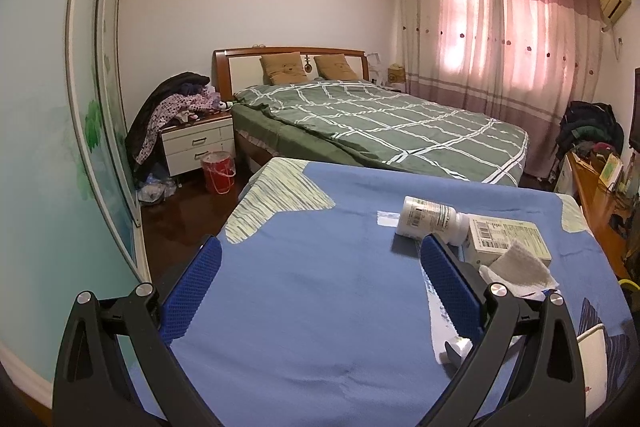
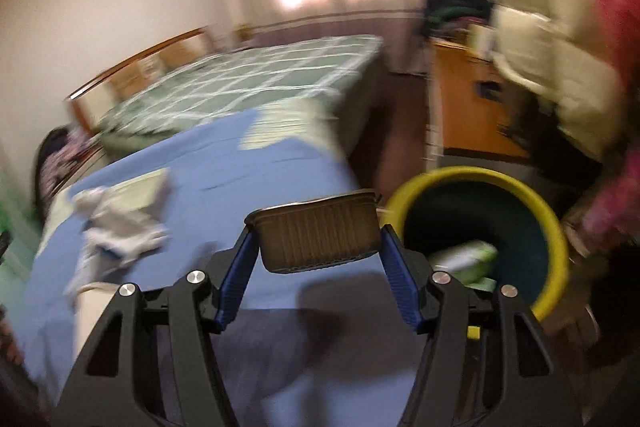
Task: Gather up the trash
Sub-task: 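Carry the brown tin over the bin and open the right tool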
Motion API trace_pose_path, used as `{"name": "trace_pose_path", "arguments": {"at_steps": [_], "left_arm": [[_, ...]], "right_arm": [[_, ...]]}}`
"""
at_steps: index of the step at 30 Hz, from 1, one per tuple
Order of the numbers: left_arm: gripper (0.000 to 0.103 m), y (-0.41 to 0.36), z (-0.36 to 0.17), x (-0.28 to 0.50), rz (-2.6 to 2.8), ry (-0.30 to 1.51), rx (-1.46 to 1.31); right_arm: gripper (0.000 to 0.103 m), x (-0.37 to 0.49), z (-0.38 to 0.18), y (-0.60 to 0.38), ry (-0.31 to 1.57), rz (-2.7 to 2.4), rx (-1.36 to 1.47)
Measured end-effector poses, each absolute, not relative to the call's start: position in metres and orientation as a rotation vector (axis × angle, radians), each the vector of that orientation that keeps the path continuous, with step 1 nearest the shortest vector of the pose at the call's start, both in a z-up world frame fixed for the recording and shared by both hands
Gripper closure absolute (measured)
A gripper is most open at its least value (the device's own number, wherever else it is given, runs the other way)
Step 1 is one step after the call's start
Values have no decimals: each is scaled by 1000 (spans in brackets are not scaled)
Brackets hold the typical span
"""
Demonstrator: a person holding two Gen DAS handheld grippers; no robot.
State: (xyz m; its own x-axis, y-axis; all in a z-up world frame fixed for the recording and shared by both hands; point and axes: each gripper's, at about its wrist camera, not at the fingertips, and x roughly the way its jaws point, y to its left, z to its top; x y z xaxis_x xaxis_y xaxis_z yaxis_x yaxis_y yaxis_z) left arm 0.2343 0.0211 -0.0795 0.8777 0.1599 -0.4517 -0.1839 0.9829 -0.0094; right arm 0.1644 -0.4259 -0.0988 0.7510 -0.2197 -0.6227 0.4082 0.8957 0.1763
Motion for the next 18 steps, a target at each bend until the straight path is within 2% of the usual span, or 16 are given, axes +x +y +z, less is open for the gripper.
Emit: {"name": "trace_pose_path", "arguments": {"at_steps": [10, 13, 18], "left_arm": [[5, 4, -85, 233, 155, 480, 1], [5, 0, -86, 230, 143, 480, 9], [5, -9, -85, 228, 122, 478, 34]], "right_arm": [[43, 153, -122, -491, 640, -619, 412], [30, 150, -125, -499, 635, -641, 451], [25, 151, -128, -502, 643, -654, 480]]}}
